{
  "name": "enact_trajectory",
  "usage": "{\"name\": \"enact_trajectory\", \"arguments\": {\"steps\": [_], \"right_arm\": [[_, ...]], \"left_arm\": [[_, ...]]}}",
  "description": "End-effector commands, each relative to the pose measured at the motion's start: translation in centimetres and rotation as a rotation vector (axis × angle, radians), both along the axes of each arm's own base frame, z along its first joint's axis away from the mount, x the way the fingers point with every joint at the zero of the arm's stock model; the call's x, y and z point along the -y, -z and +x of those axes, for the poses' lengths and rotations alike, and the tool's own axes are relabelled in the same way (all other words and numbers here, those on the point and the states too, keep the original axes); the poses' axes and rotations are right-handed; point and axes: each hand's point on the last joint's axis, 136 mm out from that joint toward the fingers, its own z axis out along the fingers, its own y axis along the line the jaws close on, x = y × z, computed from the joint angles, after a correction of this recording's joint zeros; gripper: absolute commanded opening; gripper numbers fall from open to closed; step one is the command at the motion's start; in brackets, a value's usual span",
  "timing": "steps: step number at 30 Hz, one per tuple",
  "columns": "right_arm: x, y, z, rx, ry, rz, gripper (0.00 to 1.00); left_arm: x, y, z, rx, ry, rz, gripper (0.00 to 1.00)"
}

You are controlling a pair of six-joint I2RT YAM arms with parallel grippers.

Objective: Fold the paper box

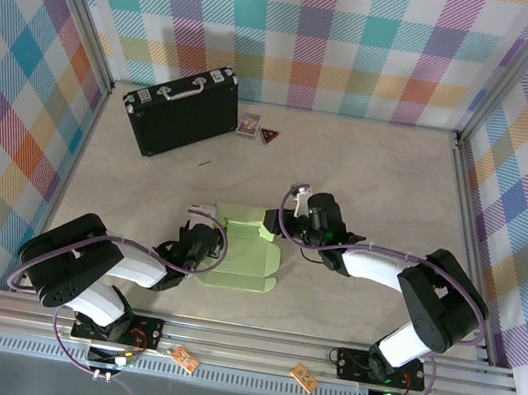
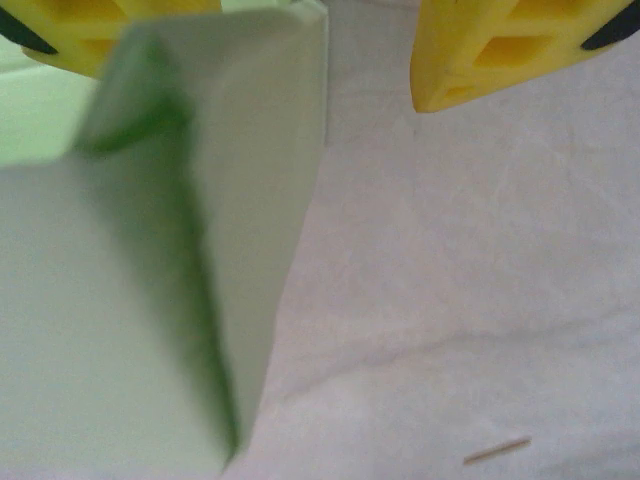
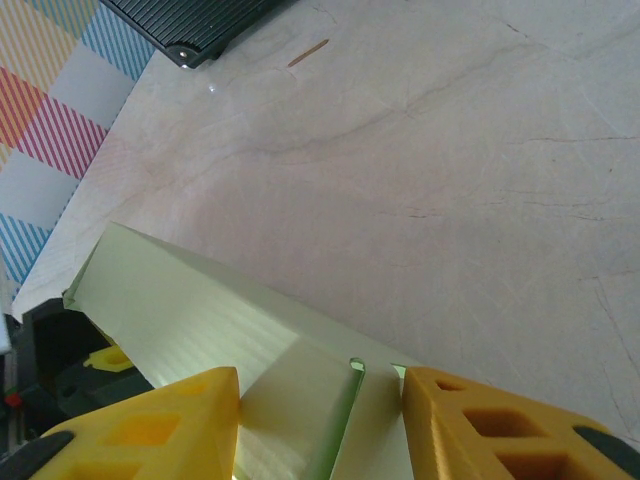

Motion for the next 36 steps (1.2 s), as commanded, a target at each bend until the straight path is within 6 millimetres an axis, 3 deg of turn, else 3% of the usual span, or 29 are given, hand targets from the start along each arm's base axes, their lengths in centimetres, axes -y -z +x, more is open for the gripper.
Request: {"name": "enact_trajectory", "arguments": {"steps": [1,13,21,26,30,36], "right_arm": [[0.8,2.7,-1.1,-0.057,-0.008,-0.067,0.46],[0.9,2.7,-1.1,-0.055,-0.005,-0.077,0.46],[0.9,2.7,-1.1,-0.053,-0.008,-0.078,0.47],[0.9,2.7,-1.0,-0.052,-0.007,-0.079,0.46],[0.9,2.8,-1.1,-0.056,-0.008,-0.08,0.47],[0.7,2.8,-1.0,-0.061,-0.013,-0.075,0.46]], "left_arm": [[0.1,-2.0,0.7,0.084,0.005,-0.02,0.52],[-0.1,-1.5,-0.3,0.052,0.032,-0.031,0.54],[-2.5,-1.9,-0.9,0.038,-0.099,-0.059,0.55],[-2.7,-1.8,-0.4,0.051,-0.12,-0.043,0.47],[-2.4,-2.5,0.1,0.09,-0.116,-0.038,0.33],[-1.6,-3.0,0.7,0.125,-0.082,-0.038,0.24]]}}
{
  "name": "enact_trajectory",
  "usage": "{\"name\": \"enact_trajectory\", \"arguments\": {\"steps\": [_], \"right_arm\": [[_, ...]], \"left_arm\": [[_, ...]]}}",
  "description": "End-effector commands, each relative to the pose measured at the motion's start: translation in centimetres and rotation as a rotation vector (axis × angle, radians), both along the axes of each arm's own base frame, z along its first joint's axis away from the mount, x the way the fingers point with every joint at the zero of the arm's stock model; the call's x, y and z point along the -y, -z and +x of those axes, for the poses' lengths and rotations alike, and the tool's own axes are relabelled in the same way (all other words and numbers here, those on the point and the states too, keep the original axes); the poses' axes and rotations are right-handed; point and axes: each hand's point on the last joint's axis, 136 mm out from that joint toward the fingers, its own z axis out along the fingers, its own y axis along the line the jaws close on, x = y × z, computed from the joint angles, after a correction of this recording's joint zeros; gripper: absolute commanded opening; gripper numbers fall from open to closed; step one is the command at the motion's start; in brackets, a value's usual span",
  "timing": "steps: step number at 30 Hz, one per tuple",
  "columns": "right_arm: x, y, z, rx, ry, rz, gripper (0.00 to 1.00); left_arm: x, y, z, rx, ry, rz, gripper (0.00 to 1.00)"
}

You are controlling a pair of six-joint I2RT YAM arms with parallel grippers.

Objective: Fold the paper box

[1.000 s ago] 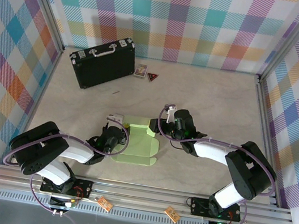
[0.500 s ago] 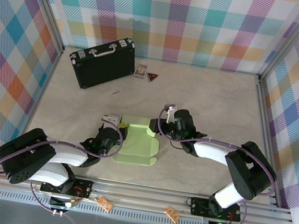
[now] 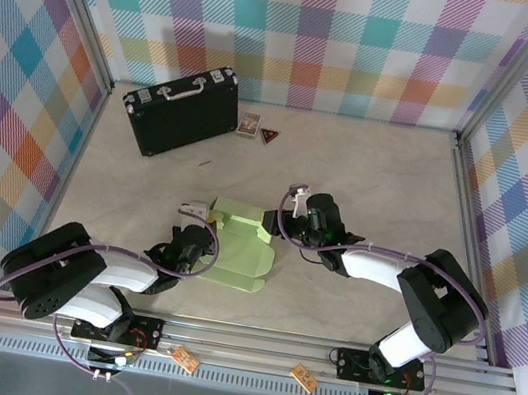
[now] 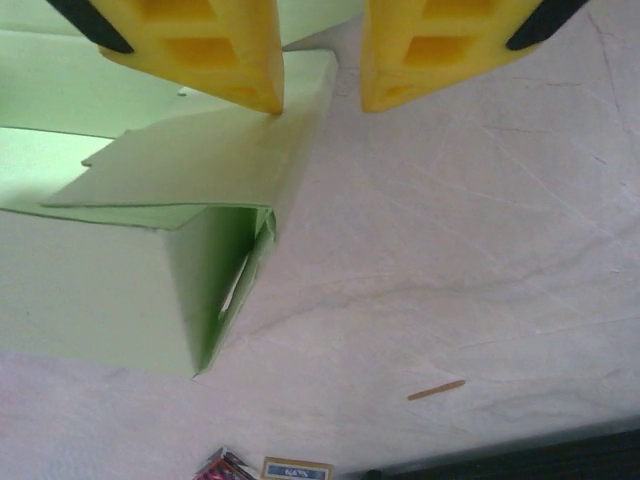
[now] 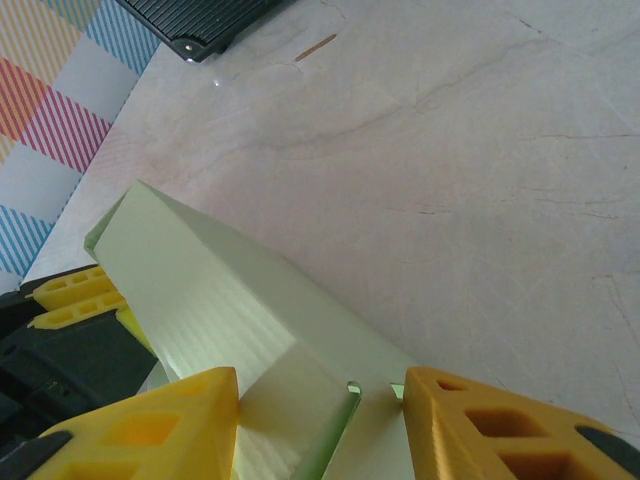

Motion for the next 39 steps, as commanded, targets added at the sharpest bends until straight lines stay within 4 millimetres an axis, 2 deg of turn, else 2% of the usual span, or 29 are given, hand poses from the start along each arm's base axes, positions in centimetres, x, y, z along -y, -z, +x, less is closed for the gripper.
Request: {"name": "enact_trajectory", "arguments": {"steps": [1,8,13,15,18,19,23,27,30,32,35,38,39], "right_arm": [[0.8,2.9,-0.9,-0.066,-0.005,-0.074,0.46],[1.0,2.9,-0.9,-0.067,-0.001,-0.078,0.47],[1.0,2.8,-0.8,-0.064,0.002,-0.078,0.47],[1.1,2.8,-0.8,-0.059,0.009,-0.08,0.47],[1.1,2.6,-0.6,-0.052,0.013,-0.08,0.46],[1.1,2.5,-0.5,-0.051,0.014,-0.081,0.47],[1.1,2.3,-0.3,-0.037,0.011,-0.093,0.46],[1.2,2.4,-0.2,-0.02,-0.003,-0.119,0.47],[1.0,2.3,-0.2,0.003,-0.024,-0.131,0.47],[0.9,2.2,-0.3,0.018,-0.044,-0.139,0.46],[0.8,2.2,-0.2,0.03,-0.062,-0.15,0.47],[0.5,2.2,-0.3,0.035,-0.082,-0.147,0.47],[0.3,2.2,-0.4,0.034,-0.093,-0.145,0.47]], "left_arm": [[0.3,-1.2,0.9,0.056,-0.009,-0.007,0.23],[0.6,-1.0,1.2,0.062,-0.001,-0.015,0.22],[1.0,-0.7,0.2,0.015,0.058,-0.016,0.25],[1.2,-0.9,-0.5,-0.016,0.091,-0.02,0.3],[0.2,-1.5,-1.4,-0.08,0.061,-0.009,0.52],[-0.2,-1.8,-1.7,-0.108,0.052,0.01,0.55],[-2.1,-4.2,-2.9,-0.176,-0.027,0.017,0.65],[-3.0,-8.7,-3.7,-0.179,-0.033,0.022,0.74],[-2.2,-12.5,-3.1,-0.164,0.036,0.034,0.84],[-1.7,-13.8,-2.0,-0.203,0.065,0.051,0.85],[0.2,-14.0,0.3,-0.323,0.154,0.059,0.86],[2.3,-13.1,2.6,-0.425,0.239,0.079,0.83],[2.2,-12.8,3.5,-0.442,0.215,0.12,0.82]]}}
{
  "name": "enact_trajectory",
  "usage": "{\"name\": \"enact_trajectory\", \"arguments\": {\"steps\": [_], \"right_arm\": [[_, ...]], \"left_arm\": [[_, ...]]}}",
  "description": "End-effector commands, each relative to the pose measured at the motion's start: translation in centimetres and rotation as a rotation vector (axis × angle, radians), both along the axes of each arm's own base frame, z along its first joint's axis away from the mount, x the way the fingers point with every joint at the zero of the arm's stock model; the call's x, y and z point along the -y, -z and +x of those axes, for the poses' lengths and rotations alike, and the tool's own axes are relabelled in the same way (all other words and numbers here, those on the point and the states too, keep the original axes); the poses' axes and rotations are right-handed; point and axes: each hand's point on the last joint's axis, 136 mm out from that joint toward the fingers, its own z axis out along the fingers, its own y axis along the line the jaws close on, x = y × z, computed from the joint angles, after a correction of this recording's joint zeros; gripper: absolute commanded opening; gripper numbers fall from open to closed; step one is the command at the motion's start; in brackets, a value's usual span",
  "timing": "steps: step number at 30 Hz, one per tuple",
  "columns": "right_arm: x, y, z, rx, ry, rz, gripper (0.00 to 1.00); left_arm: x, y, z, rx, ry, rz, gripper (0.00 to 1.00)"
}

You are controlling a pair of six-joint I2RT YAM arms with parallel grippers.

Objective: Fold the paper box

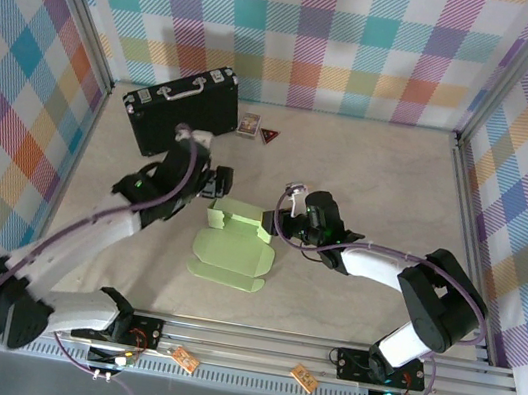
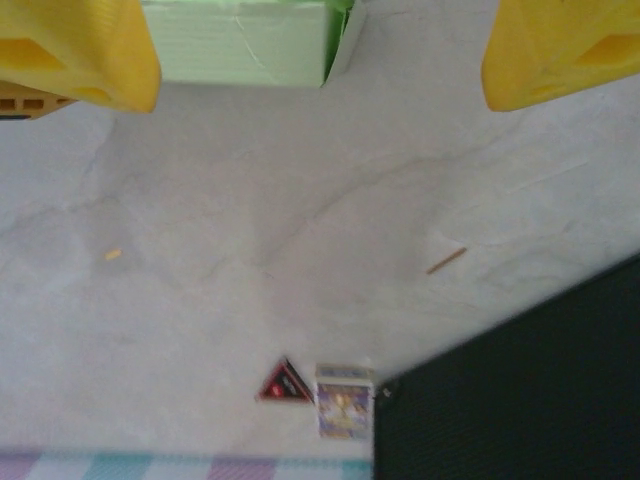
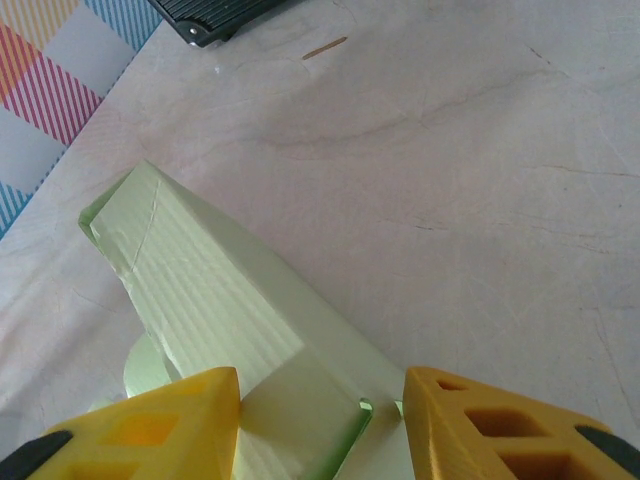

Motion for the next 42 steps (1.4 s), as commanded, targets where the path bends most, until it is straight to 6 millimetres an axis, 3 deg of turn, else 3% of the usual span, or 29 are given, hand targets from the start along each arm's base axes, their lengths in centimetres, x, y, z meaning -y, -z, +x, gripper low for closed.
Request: {"name": "enact_trajectory", "arguments": {"steps": [1,4,8,18,26,30,33,37,42], "right_arm": [[0.4,2.4,-0.7,-0.044,-0.038,-0.079,0.47],[0.3,2.3,-0.6,-0.043,-0.041,-0.078,0.47],[0.4,2.1,-0.5,-0.038,-0.037,-0.082,0.47],[0.4,1.2,0.0,-0.023,-0.018,-0.087,0.54],[1.8,-2.7,-0.4,0.052,0.016,-0.078,0.72],[2.7,-5.3,-1.9,0.067,0.019,-0.032,0.74],[2.3,-6.2,-4.3,0.03,-0.034,0.023,0.7],[0.0,-3.9,-7.7,-0.063,-0.096,0.01,0.61],[-2.3,0.5,-8.3,-0.175,-0.099,-0.031,0.4]], "left_arm": [[0.8,3.5,0.1,-0.178,0.102,0.121,0.82],[2.5,4.8,1.8,-0.207,0.179,0.124,0.83],[2.7,6.9,2.7,-0.271,0.172,0.17,0.82],[1.4,11.2,-0.1,-0.396,0.141,0.178,0.78],[1.0,11.6,-0.1,-0.398,0.097,0.172,0.78],[0.9,11.6,0.2,-0.393,0.087,0.178,0.78],[0.9,11.6,0.4,-0.398,0.084,0.182,0.77],[1.0,11.6,0.6,-0.406,0.088,0.187,0.77],[1.2,11.6,0.5,-0.412,0.087,0.175,0.77]]}}
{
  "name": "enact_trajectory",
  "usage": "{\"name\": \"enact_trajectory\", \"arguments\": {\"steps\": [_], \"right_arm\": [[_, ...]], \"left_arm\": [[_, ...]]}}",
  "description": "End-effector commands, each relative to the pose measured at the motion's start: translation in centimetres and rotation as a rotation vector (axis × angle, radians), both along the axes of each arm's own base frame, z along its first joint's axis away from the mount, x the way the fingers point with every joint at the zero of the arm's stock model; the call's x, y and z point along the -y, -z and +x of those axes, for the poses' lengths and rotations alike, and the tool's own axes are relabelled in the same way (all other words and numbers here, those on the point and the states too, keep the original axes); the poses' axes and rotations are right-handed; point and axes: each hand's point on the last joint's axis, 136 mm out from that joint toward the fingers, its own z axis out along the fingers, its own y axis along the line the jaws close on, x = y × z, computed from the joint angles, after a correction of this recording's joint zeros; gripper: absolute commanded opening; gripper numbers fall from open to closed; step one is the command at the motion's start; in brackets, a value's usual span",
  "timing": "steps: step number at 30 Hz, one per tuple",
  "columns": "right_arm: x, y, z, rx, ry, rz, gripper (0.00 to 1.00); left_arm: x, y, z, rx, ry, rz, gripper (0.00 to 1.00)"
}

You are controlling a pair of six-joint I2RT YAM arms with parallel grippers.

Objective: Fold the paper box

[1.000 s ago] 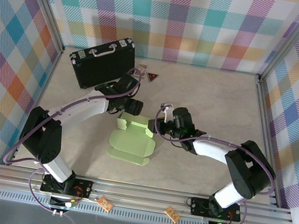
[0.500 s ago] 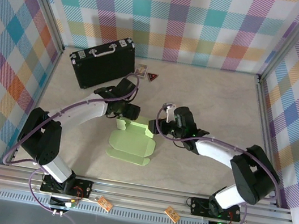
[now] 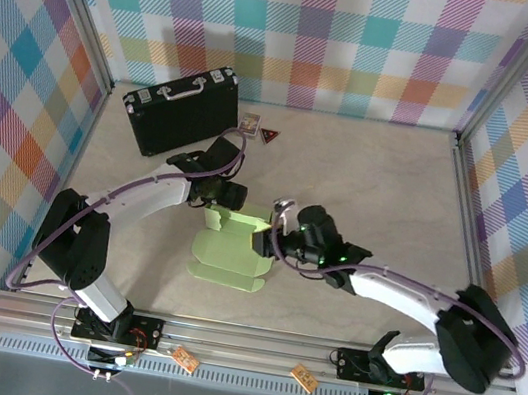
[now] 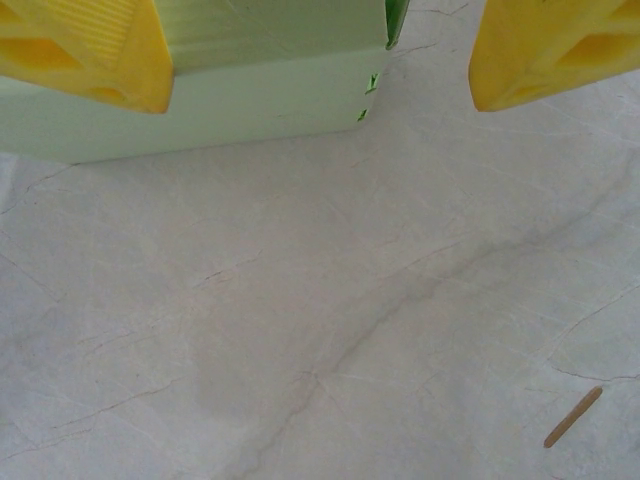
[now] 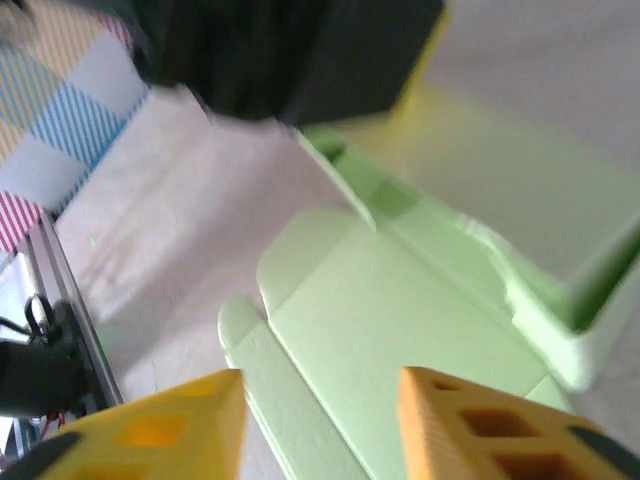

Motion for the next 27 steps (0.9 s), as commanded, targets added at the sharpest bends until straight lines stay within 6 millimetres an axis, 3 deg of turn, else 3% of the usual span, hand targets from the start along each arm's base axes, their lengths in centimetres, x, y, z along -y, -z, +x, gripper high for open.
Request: {"name": "enact_trajectory", "arguments": {"steps": [1,5,10,16,22,27], "right_arm": [[-0.7,3.4,0.1,-0.105,0.021,-0.037,0.39],[-0.6,5.0,2.1,-0.077,0.071,-0.136,0.33],[0.8,4.9,5.4,-0.08,0.138,-0.164,0.29],[1.1,4.5,8.7,-0.092,0.149,-0.14,0.27],[0.1,4.0,10.2,-0.073,0.109,-0.127,0.28],[-0.8,4.2,10.1,-0.057,0.05,-0.109,0.3]], "left_arm": [[-0.9,0.9,-0.8,-0.062,-0.023,0.03,0.77],[-1.0,1.3,-1.3,-0.087,-0.014,0.039,0.76],[-1.6,1.4,-2.2,-0.106,-0.013,0.053,0.74],[-2.0,0.6,-3.7,-0.116,-0.02,0.03,0.74],[-1.5,0.6,-5.6,-0.147,-0.004,-0.047,0.72],[-1.0,0.6,-6.6,-0.169,-0.003,-0.106,0.72]]}}
